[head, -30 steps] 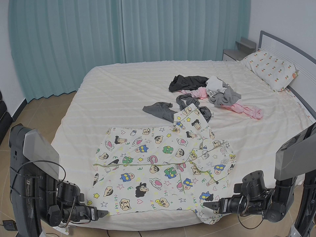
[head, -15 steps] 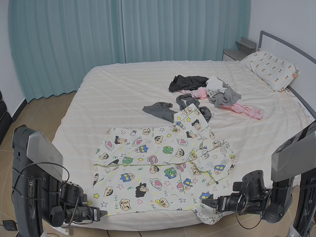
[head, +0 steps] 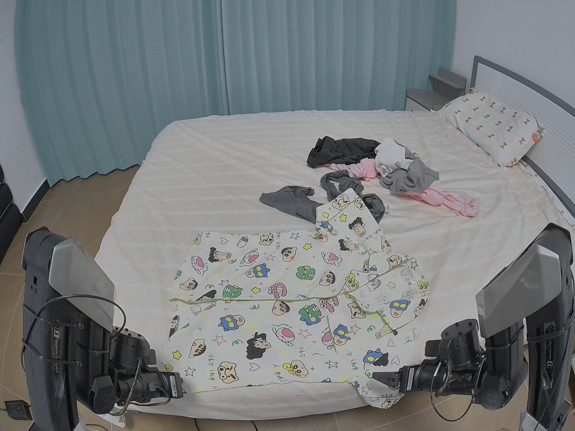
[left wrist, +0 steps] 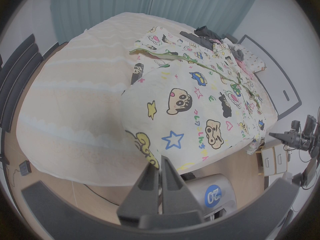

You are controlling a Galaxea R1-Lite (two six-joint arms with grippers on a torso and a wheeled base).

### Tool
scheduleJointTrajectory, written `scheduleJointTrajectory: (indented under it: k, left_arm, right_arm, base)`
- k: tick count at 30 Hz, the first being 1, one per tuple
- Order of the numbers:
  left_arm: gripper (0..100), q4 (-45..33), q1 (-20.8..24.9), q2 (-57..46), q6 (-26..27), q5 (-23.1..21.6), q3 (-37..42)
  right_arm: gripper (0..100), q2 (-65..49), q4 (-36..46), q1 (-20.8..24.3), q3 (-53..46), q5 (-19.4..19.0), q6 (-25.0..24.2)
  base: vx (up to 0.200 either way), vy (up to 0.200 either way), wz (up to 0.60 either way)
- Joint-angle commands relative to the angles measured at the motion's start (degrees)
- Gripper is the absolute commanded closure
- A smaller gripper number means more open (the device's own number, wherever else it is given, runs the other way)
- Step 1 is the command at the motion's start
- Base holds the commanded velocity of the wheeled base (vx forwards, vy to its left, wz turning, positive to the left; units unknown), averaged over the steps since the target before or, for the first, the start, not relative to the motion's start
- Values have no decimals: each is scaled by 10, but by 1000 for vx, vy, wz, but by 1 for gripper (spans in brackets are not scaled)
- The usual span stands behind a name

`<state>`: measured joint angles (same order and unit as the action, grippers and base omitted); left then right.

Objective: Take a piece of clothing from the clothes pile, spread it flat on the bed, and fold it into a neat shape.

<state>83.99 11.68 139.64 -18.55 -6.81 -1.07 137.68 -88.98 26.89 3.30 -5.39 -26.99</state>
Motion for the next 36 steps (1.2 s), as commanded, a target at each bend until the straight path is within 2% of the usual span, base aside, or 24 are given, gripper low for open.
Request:
scheduleJointTrajectory:
  k: [1, 11, 15, 33, 34, 36]
  left_arm:
    - [100, 6, 0, 2, -6, -1, 10]
    - [100, 8, 0, 2, -10, -2, 10]
    - [100, 8, -1, 2, -10, -2, 10]
    - [100, 8, -1, 2, -10, -3, 9]
    - [100, 8, -1, 2, -10, -3, 9]
    - [100, 8, -1, 2, -10, -3, 10]
  right_arm:
    - [0, 22, -4, -9, -3, -2, 10]
    - [0, 65, -5, -36, 0, -5, 70]
    - [0, 70, -5, -32, 19, -21, 73]
    - [0, 97, -1, -20, 84, -20, 80]
    - [100, 97, -1, -20, 84, -21, 80]
    - [100, 98, -4, -19, 83, -21, 80]
  base:
    - [0, 0, 0]
    - [0, 0, 0]
    - [0, 0, 0]
    - [0, 0, 0]
    - [0, 0, 0]
    - [0, 0, 0]
